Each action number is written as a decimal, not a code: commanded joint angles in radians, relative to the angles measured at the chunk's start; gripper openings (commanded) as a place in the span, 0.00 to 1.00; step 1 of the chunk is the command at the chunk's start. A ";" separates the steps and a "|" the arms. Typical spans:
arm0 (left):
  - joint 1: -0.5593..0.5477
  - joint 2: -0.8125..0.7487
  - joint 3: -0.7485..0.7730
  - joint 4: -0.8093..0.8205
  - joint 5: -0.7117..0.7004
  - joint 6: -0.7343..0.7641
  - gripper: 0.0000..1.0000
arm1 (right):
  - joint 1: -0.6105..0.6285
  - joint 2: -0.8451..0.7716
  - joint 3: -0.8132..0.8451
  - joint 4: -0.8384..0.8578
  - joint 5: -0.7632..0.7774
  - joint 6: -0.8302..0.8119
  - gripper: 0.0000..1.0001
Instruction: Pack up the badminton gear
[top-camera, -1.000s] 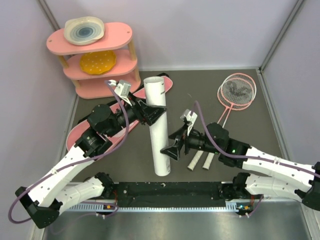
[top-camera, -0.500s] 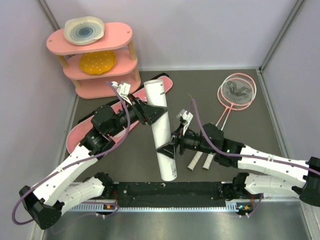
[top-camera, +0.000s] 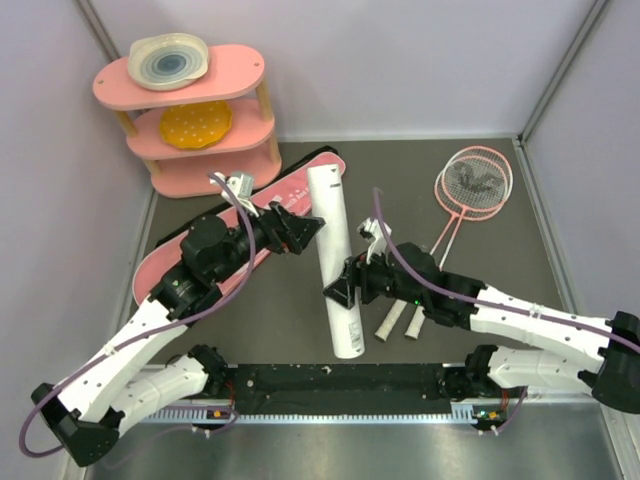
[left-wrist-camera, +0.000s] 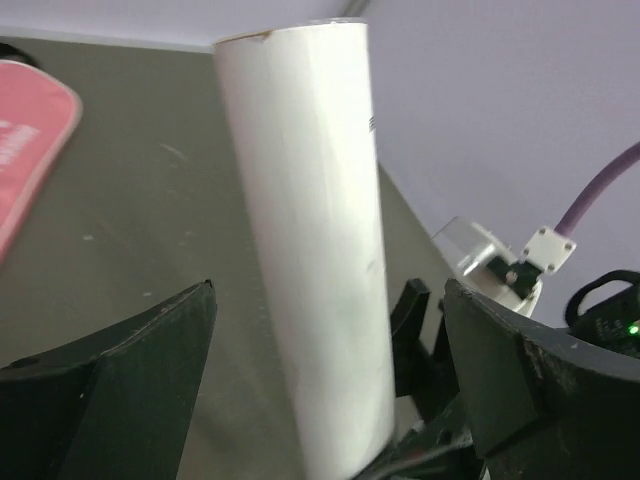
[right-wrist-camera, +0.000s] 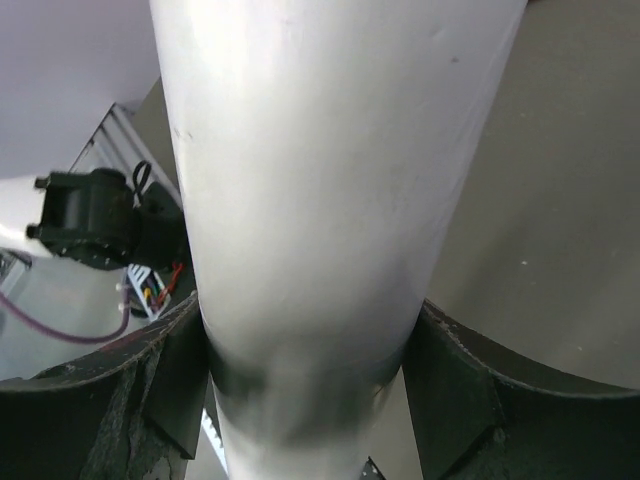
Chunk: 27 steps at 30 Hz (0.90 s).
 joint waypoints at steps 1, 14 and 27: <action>-0.003 -0.092 0.020 -0.118 -0.246 0.181 0.99 | -0.114 -0.012 -0.013 0.012 0.014 0.118 0.02; -0.003 -0.166 -0.135 -0.095 -0.248 0.453 0.92 | -0.649 0.295 0.189 -0.154 -0.273 0.182 0.04; -0.012 -0.149 -0.195 -0.049 -0.136 0.472 0.89 | -0.904 0.925 0.885 -0.423 -0.278 0.053 0.05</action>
